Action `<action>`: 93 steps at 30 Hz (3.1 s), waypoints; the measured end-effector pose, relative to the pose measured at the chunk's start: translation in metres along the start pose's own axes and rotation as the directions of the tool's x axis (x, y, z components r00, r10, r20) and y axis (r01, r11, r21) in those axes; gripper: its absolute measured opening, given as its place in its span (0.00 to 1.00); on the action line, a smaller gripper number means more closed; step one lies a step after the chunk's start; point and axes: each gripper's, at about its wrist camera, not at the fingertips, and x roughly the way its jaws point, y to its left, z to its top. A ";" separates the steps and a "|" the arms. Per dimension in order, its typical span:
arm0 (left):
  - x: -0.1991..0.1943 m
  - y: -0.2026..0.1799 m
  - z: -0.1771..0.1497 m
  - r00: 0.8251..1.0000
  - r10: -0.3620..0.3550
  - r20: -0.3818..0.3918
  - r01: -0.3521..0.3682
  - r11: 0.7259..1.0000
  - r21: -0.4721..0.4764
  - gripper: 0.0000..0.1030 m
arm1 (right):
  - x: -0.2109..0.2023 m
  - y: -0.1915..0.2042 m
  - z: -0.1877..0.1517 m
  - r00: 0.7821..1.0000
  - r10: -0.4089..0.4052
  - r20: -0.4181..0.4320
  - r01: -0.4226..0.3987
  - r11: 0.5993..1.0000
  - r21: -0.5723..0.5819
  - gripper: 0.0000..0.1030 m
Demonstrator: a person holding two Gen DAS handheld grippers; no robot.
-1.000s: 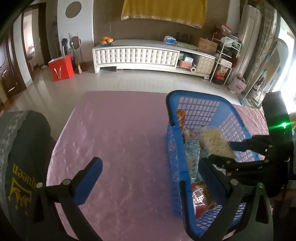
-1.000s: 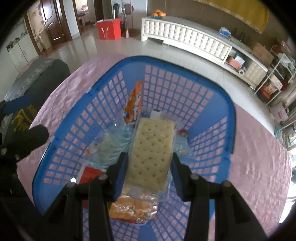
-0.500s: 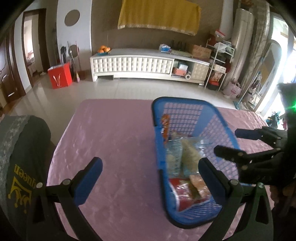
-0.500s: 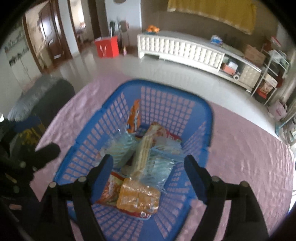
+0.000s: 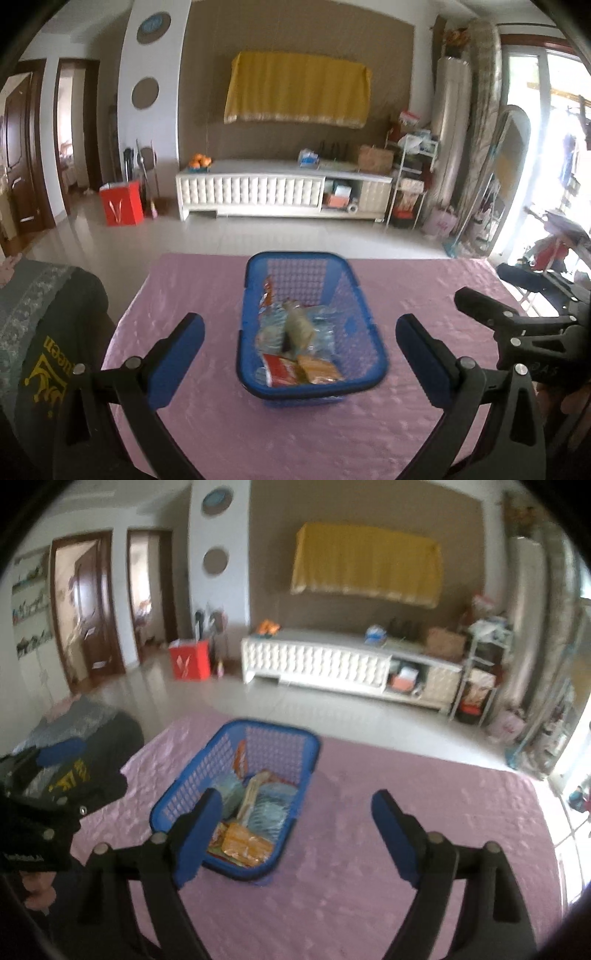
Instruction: Organize snacks
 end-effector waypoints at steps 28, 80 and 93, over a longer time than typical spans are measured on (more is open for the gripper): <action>-0.129 -0.073 -0.046 0.990 -0.036 0.137 0.023 0.995 0.094 0.99 | -0.126 0.002 -0.037 0.977 -0.065 0.205 0.059 0.998 0.034 1.00; -0.140 -0.078 -0.056 0.991 -0.032 0.127 0.020 0.995 0.095 0.99 | -0.141 0.016 -0.054 0.976 -0.059 0.210 0.049 0.997 0.052 1.00; -0.140 -0.078 -0.056 0.991 -0.032 0.127 0.020 0.995 0.096 0.99 | -0.140 0.016 -0.053 0.976 -0.061 0.208 0.051 0.997 0.054 1.00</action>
